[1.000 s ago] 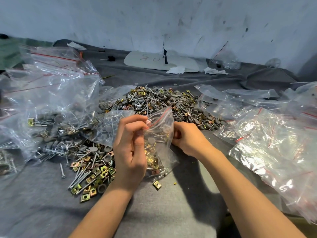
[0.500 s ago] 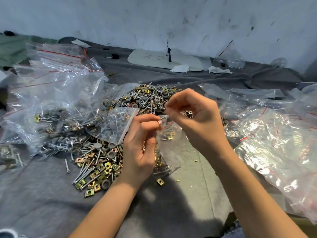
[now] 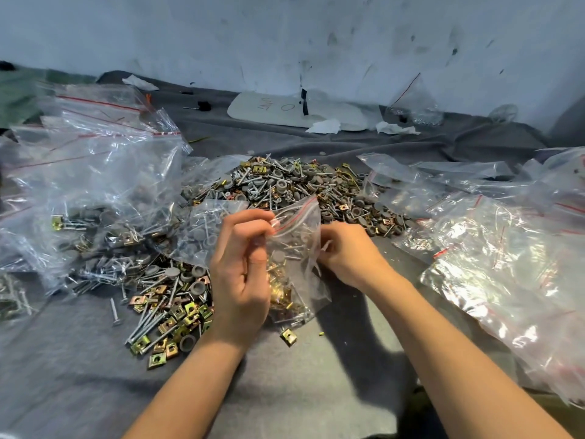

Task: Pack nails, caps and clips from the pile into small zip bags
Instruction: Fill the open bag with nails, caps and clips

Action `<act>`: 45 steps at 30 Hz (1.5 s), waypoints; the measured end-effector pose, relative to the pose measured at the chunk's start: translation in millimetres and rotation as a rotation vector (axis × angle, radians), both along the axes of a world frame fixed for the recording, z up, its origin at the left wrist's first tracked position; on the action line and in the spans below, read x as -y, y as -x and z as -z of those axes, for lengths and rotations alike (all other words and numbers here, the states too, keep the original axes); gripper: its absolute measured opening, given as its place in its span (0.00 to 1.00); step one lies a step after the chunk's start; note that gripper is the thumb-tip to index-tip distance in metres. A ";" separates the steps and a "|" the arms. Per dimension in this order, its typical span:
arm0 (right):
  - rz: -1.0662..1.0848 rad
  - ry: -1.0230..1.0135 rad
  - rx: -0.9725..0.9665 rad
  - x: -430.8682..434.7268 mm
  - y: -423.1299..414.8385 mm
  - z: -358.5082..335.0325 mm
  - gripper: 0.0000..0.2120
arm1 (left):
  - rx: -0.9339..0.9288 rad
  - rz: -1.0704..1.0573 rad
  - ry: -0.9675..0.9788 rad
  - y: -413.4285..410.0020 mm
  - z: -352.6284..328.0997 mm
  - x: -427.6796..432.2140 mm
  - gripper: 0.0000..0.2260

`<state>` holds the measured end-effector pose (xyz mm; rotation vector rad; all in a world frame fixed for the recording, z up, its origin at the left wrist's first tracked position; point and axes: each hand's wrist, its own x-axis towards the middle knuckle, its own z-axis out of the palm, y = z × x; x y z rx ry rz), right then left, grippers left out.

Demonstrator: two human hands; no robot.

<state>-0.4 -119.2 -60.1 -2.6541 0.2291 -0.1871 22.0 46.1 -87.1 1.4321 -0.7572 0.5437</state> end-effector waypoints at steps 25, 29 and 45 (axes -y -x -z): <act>0.017 -0.401 0.647 -15.6 7.8 -41.9 0.04 | -0.020 -0.002 -0.027 -0.1 -1.2 -0.6 0.08; -0.193 -0.183 0.576 -29.9 19.1 -48.4 0.04 | -0.005 0.016 -0.038 -0.5 -0.4 0.6 0.09; 0.243 -0.157 0.225 28.2 -3.5 8.4 0.06 | -0.061 -0.022 0.048 -1.0 -2.2 0.3 0.09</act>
